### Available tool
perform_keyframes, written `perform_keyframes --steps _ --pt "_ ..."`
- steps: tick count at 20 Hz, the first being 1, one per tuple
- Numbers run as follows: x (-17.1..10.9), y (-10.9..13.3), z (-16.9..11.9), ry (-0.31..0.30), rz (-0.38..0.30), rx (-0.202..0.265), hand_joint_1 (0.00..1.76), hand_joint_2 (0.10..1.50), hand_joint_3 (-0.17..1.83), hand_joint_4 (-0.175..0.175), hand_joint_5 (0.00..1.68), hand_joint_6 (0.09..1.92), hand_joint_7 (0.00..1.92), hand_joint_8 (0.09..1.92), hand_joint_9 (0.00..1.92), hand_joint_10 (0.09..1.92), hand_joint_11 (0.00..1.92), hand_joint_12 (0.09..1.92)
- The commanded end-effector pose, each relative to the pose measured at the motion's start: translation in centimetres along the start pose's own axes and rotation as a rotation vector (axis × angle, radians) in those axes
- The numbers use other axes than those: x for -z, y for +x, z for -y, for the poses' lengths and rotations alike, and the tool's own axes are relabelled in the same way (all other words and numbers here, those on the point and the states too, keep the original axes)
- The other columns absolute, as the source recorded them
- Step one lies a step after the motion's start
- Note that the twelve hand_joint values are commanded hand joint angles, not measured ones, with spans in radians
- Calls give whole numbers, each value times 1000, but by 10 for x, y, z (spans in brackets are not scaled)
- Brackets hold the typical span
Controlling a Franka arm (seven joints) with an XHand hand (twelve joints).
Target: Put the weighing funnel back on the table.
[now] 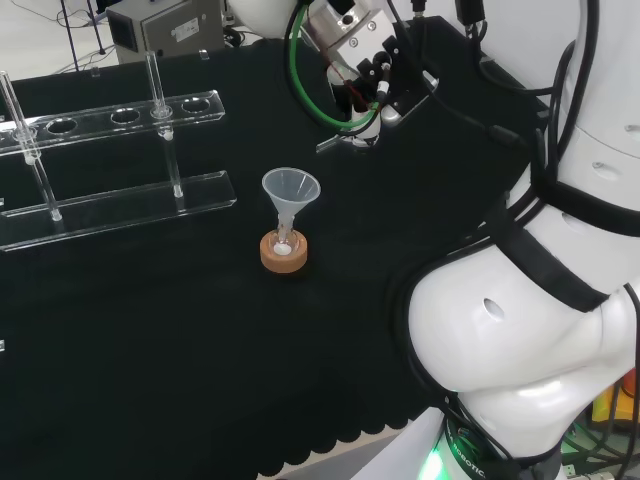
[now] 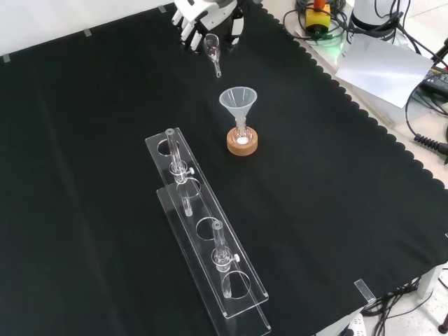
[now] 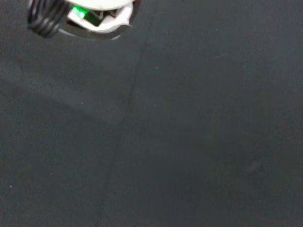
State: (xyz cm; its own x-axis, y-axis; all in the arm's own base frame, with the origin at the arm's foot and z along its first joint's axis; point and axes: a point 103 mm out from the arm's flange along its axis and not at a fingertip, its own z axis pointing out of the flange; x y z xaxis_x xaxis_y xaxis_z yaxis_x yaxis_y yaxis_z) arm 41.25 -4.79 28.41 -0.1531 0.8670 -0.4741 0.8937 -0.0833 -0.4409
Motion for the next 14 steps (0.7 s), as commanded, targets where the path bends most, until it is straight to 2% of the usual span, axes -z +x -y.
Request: perform_keyframes --steps 1,8,14 --pt "-13 -5 -8 -3 -58 12 1067 668 837 175 1067 1112 631 661 930 495 596 1219" --pt "-31 -9 -26 -31 -136 21 1066 669 837 175 1066 1112 630 661 931 495 596 1218" --pt "-50 -8 -53 -46 -197 35 1066 669 836 175 1066 1113 630 662 932 495 597 1218"
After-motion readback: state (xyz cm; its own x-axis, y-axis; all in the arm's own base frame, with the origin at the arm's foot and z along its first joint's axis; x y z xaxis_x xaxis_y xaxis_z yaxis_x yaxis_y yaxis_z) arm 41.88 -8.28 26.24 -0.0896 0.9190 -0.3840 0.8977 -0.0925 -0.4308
